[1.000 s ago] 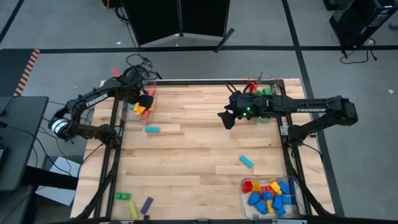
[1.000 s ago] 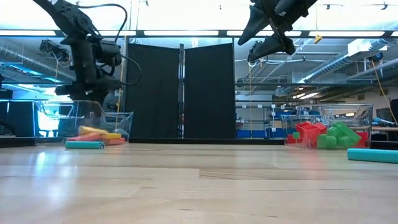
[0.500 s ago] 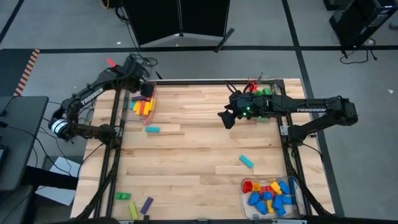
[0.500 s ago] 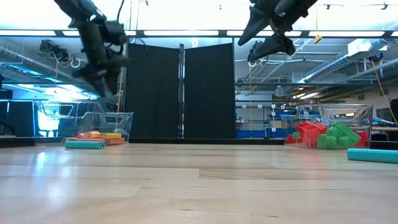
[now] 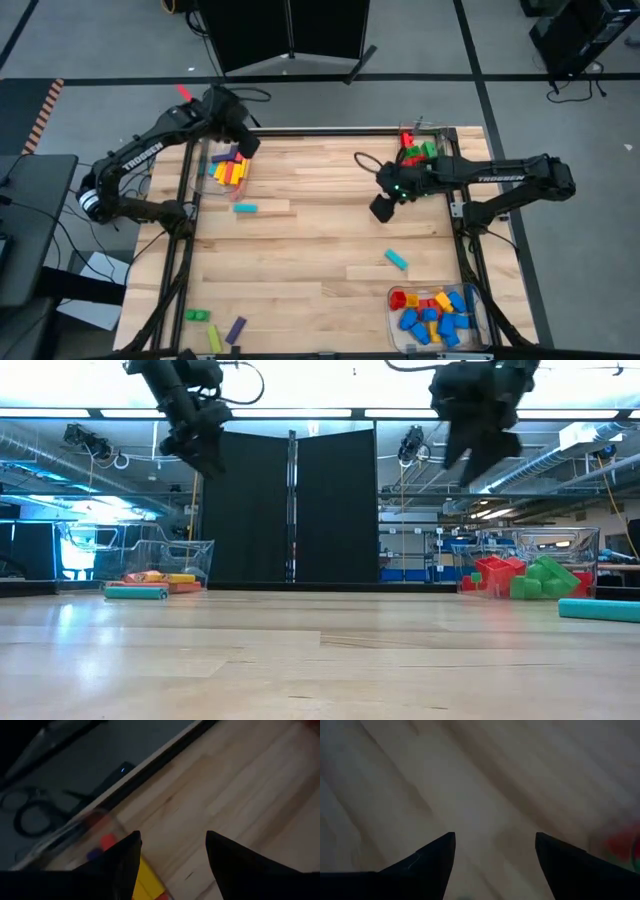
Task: Sort blocks by size
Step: Put the light blue block into the top left transparent bin
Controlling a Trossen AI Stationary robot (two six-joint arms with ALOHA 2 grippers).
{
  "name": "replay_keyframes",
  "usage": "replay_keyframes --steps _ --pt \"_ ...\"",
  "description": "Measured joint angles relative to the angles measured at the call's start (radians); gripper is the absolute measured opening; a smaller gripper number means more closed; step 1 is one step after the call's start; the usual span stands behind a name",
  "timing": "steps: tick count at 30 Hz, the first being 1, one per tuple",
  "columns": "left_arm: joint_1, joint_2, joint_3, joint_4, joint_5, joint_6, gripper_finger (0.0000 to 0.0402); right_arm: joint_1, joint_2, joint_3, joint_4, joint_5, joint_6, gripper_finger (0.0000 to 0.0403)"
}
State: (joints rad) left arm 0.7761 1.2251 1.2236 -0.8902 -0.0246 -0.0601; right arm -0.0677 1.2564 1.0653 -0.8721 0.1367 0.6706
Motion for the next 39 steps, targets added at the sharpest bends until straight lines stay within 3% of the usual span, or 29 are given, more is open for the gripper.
replay_keyframes --steps 12,18,39 --pt "-0.119 0.005 0.0 0.238 -0.002 0.052 0.023 0.192 0.09 0.0 -0.303 -0.156 0.255 0.0284" --pt "-0.137 0.005 0.0 0.29 -0.005 0.08 0.023 0.249 0.205 0.0 -0.299 -0.258 0.27 0.0284" --pt "-0.136 0.005 0.0 0.3 -0.036 0.082 0.023 0.304 0.516 0.0 -0.15 -0.342 0.235 0.0284"
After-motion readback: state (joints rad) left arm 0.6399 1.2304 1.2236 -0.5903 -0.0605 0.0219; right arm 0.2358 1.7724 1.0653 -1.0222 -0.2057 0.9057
